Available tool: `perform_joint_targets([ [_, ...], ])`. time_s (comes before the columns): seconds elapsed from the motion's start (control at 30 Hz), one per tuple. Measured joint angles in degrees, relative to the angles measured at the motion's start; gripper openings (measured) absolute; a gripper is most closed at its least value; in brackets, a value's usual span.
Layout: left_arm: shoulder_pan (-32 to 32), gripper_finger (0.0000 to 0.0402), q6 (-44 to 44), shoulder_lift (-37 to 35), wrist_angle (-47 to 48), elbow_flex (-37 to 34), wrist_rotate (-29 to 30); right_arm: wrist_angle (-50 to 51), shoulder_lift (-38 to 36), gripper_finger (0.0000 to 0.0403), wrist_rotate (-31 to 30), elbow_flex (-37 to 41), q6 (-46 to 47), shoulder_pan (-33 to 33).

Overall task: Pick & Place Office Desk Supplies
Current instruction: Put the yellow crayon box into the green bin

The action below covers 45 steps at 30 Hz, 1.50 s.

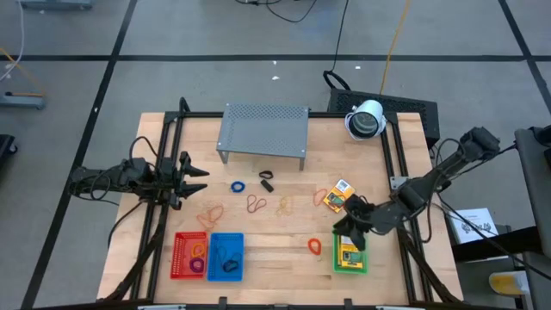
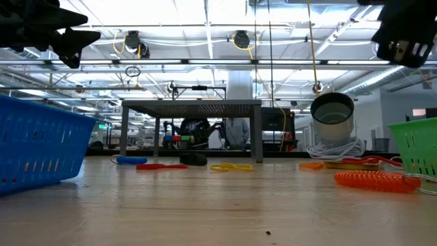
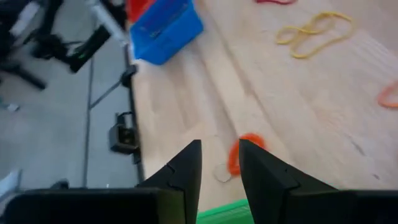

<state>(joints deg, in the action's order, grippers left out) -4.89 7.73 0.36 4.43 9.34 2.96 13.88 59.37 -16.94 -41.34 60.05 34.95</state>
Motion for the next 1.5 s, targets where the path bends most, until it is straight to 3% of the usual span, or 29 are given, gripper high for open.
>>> perform_joint_targets([
  [0.17, 0.00, 0.0198, 0.01, 0.00, 0.03, 0.00, 0.00, 5.00, 4.69, 0.0094, -1.82, -0.47, 5.51, -1.93],
  [0.3, -0.01, 0.0198, 0.00, 0.00, -0.04, 0.00, 0.00, 10.97, 10.98, 0.0093, -2.41, -5.72, 5.89, -3.60],
  [0.7, -0.01, 0.0198, 0.00, -0.01, -0.03, 0.00, 0.00, 41.85, 33.14, 0.0093, -2.25, -36.45, 6.93, -7.27],
  [0.87, -0.02, 0.0198, 0.00, 0.00, 0.00, 0.00, 0.00, 51.39, 42.79, 0.0093, 2.49, -48.14, 9.11, -8.22],
  [1.0, -0.01, 0.0198, 0.00, 0.00, 0.00, 0.00, 0.00, 52.62, 47.26, 0.0093, 8.71, -49.99, 8.95, -9.55],
  [1.13, -0.02, 0.0198, 0.00, 0.00, 0.00, 0.00, 0.00, 53.62, 49.68, 0.0094, 10.73, -49.99, 9.24, -10.19],
  [1.5, -0.01, 0.0198, 0.00, 0.00, 0.00, 0.00, 0.00, 60.91, 50.25, 0.0105, 1.44, -46.73, 7.68, -10.52],
])
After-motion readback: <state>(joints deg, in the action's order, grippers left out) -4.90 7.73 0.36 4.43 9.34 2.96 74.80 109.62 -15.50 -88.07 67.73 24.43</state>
